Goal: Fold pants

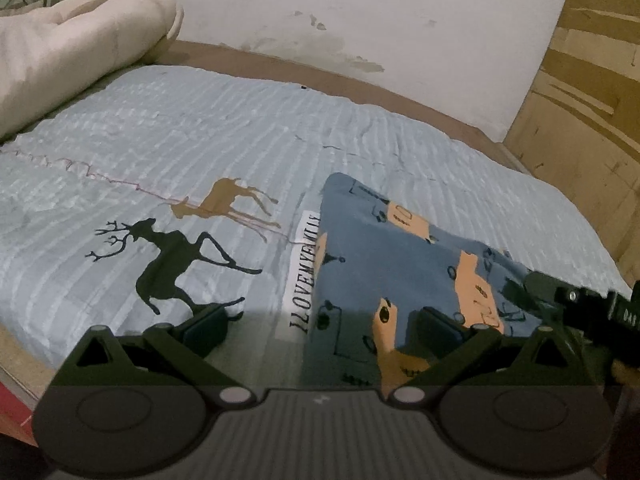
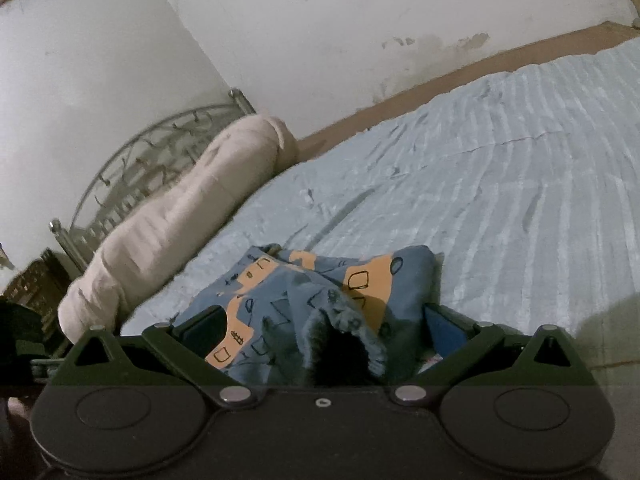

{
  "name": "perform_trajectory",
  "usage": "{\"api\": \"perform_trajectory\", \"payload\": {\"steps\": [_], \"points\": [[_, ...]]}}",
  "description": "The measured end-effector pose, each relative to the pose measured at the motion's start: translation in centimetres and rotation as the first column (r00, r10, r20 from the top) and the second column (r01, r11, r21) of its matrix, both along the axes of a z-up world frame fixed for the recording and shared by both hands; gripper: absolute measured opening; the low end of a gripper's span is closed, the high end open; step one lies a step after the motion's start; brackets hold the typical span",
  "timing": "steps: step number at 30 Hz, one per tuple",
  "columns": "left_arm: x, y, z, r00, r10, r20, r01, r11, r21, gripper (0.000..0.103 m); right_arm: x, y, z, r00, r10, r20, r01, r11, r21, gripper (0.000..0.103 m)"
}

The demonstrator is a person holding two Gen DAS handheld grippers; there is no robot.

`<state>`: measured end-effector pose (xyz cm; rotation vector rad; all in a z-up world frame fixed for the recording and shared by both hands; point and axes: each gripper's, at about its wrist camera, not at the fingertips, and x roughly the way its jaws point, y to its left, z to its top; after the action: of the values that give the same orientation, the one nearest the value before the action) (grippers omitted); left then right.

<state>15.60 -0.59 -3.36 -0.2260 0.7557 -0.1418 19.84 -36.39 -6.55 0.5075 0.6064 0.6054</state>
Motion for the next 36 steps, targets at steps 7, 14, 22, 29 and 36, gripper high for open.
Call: {"api": "perform_trajectory", "payload": {"steps": [7, 14, 22, 29, 36], "points": [[-0.6, -0.5, 0.2, 1.000, -0.025, 0.006, 0.025, 1.000, -0.019, 0.102, -0.6, -0.3, -0.4, 0.999, -0.026, 0.032, 0.025, 0.999, 0.024, 0.097], [-0.9, -1.0, 0.1, 0.999, -0.032, 0.008, 0.032, 0.999, 0.004, 0.102, -1.0, -0.6, -0.8, 0.996, -0.079, 0.033, 0.078, 0.997, 0.023, 0.083], [-1.1, -0.7, 0.4, 1.000, -0.021, 0.011, 0.021, 1.000, -0.018, 0.094, -1.3, -0.4, -1.3, 0.993, -0.117, 0.035, 0.116, 0.993, 0.010, 0.047], [-1.4, -0.6, 0.7, 1.000, 0.007, 0.025, -0.006, 1.000, -0.018, 0.069, -1.5, -0.2, -1.4, 0.993, -0.111, 0.046, 0.111, 0.994, 0.001, 0.042], [-1.5, -0.7, 0.5, 1.000, 0.003, 0.014, -0.002, 1.000, -0.026, 0.044, -1.5, -0.1, -1.5, 0.992, -0.113, 0.047, 0.113, 0.994, -0.001, 0.042]]}}
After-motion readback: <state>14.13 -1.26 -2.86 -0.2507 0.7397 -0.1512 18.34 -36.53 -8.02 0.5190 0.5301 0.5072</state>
